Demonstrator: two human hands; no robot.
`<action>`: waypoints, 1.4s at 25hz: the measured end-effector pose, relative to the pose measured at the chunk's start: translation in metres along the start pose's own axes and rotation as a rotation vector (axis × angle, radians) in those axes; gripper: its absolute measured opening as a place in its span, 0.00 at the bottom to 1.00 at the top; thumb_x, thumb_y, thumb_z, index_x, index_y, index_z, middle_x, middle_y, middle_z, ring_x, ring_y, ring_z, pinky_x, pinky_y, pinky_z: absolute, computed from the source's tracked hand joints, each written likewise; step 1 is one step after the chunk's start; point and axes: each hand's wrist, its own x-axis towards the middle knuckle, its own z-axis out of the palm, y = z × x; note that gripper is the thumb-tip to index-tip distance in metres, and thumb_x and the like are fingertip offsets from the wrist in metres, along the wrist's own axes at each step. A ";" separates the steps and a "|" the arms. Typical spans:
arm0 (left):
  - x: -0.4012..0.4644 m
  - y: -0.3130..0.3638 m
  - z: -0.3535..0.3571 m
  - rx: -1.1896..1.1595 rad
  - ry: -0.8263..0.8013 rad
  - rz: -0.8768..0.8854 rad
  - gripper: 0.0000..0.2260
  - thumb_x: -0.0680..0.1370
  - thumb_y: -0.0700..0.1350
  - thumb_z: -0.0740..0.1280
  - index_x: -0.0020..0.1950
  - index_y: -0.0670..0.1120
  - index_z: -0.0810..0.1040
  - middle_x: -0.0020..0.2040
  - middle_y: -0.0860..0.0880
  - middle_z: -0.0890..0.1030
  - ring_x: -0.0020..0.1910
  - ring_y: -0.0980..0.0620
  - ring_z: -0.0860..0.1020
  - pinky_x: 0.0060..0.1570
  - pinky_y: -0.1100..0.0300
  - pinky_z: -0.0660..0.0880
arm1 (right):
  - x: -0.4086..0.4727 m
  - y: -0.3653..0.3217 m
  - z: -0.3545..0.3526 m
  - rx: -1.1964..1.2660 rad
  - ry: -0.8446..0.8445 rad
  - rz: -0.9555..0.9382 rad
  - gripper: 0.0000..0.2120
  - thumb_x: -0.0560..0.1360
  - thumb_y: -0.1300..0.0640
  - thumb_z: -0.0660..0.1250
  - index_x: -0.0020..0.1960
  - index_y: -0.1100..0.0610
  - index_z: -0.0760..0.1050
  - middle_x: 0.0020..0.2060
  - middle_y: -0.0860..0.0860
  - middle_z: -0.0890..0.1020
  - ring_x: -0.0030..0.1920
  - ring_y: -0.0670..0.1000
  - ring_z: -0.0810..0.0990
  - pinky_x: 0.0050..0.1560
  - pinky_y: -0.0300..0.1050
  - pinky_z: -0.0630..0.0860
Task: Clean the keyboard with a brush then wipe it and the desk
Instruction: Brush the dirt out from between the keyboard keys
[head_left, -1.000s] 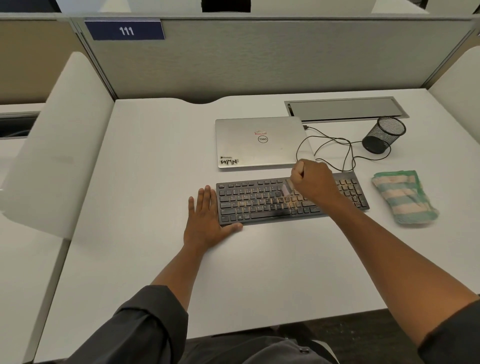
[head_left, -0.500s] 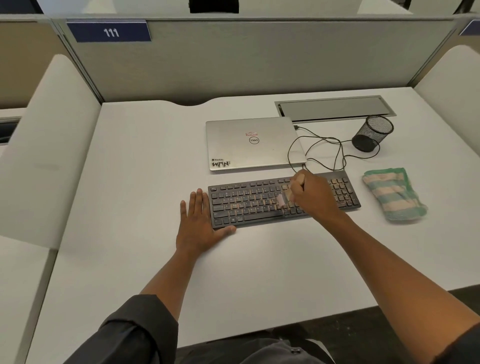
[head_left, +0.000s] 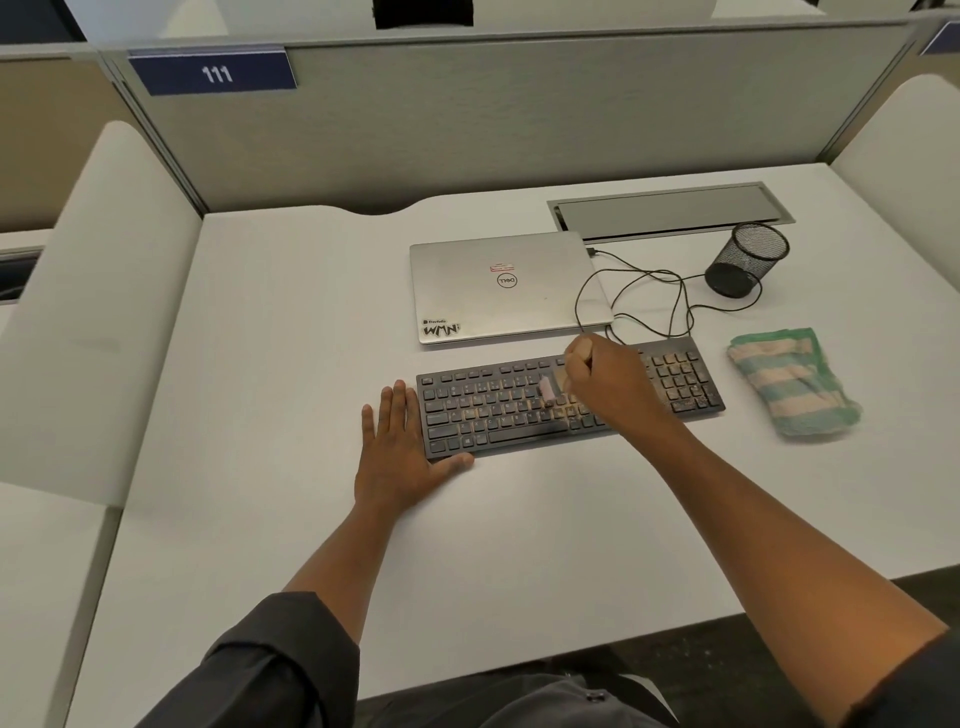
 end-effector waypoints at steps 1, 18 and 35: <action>0.000 0.000 0.000 0.000 -0.002 0.000 0.59 0.68 0.83 0.49 0.82 0.41 0.37 0.83 0.43 0.39 0.81 0.48 0.34 0.79 0.43 0.35 | 0.000 -0.003 0.003 0.032 -0.004 -0.007 0.09 0.77 0.58 0.59 0.43 0.55 0.77 0.33 0.49 0.83 0.38 0.51 0.82 0.39 0.47 0.78; 0.000 0.000 -0.001 -0.013 0.002 -0.004 0.60 0.67 0.84 0.48 0.83 0.41 0.39 0.83 0.43 0.40 0.81 0.48 0.35 0.79 0.44 0.35 | -0.017 0.002 0.002 -0.080 -0.060 -0.025 0.11 0.76 0.60 0.59 0.39 0.58 0.78 0.33 0.53 0.81 0.37 0.55 0.81 0.38 0.47 0.78; 0.000 -0.001 0.001 -0.003 0.003 0.002 0.60 0.67 0.84 0.47 0.82 0.41 0.39 0.83 0.43 0.40 0.81 0.48 0.35 0.79 0.43 0.35 | -0.019 0.012 -0.009 0.136 0.013 0.072 0.09 0.77 0.59 0.61 0.45 0.57 0.80 0.34 0.50 0.83 0.36 0.48 0.82 0.36 0.41 0.77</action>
